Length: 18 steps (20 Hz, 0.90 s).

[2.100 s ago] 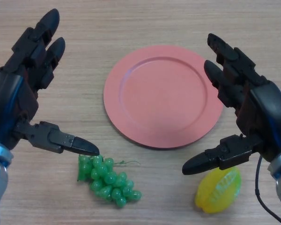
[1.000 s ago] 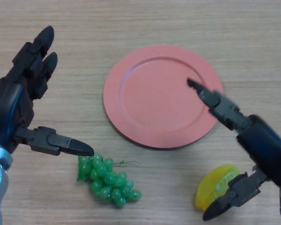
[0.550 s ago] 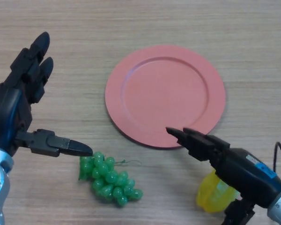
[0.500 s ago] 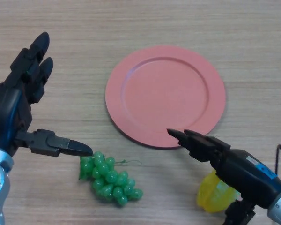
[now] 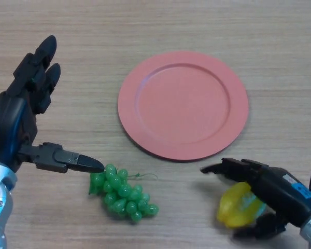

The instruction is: Pick up the yellow starfruit and place it on the plate

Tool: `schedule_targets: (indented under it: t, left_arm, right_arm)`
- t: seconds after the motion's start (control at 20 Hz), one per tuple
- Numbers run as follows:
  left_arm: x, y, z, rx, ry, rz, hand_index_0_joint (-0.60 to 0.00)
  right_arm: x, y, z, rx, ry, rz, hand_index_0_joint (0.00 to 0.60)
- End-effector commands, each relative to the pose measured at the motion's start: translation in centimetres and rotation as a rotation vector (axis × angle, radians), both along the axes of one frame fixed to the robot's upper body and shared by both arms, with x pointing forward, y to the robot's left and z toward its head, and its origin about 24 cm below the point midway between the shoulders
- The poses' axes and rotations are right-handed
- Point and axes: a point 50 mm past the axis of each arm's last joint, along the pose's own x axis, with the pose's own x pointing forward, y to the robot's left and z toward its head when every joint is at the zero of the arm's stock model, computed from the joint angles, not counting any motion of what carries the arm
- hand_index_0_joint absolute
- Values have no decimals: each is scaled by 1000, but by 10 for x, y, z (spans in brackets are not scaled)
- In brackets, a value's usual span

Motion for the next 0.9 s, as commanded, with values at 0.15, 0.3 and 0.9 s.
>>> schedule_targets:
  t: [0.15,0.3,0.9]
  left_arm:
    - [-6,2,37,24,-203,-3,0]
    - [-10,1,42,34,-240,-29,0]
    - [-17,12,47,-20,-250,-16,0]
  right_arm:
    - [1,-17,49,235,-216,-41,600]
    - [-3,-15,67,254,-241,-17,600]
    - [61,30,115,124,-522,-34,600]
